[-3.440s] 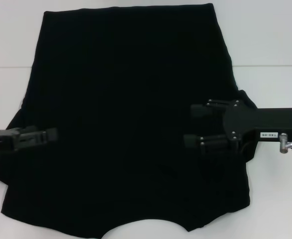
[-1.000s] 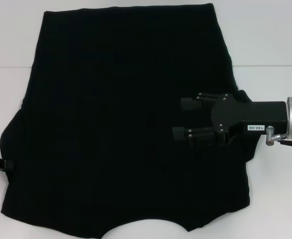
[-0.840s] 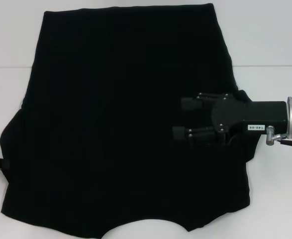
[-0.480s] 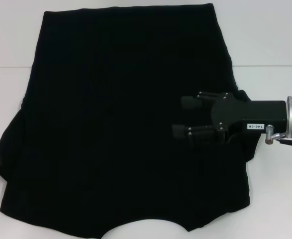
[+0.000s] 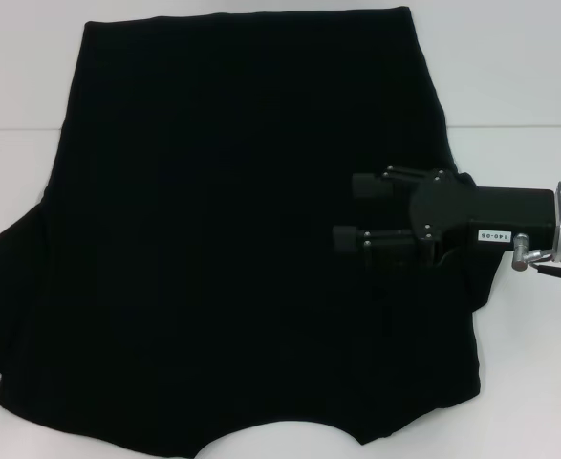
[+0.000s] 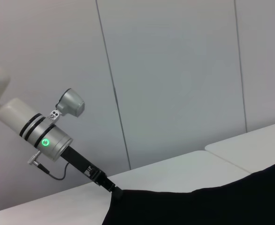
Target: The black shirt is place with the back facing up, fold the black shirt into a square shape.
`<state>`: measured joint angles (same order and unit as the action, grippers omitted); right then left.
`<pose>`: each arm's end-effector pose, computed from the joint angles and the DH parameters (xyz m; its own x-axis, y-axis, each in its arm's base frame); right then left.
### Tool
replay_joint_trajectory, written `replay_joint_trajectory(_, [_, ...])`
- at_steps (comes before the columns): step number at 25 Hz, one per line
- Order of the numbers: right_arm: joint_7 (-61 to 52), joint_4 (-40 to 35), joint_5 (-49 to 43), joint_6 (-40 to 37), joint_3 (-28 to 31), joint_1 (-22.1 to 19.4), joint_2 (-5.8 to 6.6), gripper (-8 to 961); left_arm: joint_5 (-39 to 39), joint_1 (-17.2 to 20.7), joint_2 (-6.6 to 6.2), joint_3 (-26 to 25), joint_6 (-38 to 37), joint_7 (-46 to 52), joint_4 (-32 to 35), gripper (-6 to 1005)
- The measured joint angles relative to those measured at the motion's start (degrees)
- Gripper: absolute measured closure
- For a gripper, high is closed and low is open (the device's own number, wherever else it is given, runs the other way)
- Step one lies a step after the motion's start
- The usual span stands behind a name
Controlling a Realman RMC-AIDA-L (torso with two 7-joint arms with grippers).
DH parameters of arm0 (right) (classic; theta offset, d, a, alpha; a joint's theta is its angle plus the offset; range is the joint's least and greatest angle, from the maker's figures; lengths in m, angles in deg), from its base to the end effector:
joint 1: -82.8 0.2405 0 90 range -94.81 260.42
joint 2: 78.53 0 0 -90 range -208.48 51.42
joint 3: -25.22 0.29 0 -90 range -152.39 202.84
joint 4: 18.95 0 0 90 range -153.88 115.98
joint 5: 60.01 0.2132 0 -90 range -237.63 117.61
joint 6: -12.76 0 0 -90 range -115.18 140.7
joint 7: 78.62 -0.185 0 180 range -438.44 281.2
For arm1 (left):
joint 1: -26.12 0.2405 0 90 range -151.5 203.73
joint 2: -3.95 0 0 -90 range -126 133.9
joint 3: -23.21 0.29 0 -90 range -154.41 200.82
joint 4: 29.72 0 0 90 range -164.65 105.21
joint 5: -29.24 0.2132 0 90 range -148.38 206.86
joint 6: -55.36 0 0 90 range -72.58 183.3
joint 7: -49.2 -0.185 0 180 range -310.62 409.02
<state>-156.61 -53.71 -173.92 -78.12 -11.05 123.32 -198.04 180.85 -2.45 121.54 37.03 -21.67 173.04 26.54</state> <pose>0.2036 0.3988 -0.0547 0.7950 -0.2181 -0.5660 -0.3305 -0.9382 -0.1028 -0.4251 0.3599 0.0679 0.2637 0.7976 0.5424 0.9133 -0.0255 -0.4065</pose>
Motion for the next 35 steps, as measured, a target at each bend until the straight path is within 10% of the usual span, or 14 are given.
replay_joint_trajectory(35, [-0.01,0.65,1.59,0.34,-0.02,-0.57,-0.01,39,-0.46,0.82,-0.66,-4.68,3.35,0.34,2.02,1000])
